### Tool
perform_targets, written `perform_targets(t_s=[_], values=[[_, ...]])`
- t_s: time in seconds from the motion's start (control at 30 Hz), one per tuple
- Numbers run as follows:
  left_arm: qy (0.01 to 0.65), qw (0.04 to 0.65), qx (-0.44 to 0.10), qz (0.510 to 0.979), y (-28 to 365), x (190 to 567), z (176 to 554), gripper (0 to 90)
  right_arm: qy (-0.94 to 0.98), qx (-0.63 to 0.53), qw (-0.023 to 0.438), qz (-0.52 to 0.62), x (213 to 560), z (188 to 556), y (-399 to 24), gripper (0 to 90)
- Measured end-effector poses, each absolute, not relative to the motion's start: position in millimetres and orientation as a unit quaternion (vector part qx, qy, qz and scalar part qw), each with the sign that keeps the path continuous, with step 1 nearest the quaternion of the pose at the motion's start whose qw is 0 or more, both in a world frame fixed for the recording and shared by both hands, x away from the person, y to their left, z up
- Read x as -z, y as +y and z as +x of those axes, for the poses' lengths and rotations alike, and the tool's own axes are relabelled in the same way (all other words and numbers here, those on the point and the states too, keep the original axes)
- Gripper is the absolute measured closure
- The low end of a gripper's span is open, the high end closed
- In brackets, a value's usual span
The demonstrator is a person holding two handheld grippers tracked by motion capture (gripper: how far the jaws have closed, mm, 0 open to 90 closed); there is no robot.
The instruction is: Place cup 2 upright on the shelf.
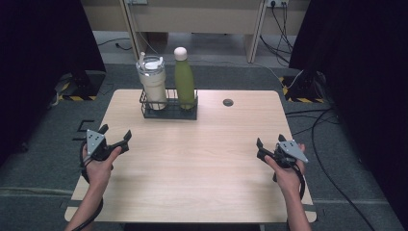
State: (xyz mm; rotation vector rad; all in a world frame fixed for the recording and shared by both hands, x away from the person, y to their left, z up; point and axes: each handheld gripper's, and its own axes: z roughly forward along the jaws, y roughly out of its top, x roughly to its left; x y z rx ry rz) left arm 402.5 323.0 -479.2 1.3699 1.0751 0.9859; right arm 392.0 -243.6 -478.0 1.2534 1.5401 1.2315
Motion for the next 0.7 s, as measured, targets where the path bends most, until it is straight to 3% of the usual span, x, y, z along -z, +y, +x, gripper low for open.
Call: perform_targets(t_s=[0.57, 0.7], values=[[0.453, 0.539, -0.411, 0.579, 323, 481, 404, 6.4, 0.610, -0.471, 0.392, 0.502, 494, 381, -252, 16.7], [0.452, 0.539, -0.413, 0.578, 323, 480, 404, 6.7, 0.610, -0.472, 0.391, 0.503, 493, 380, -253, 20.5]])
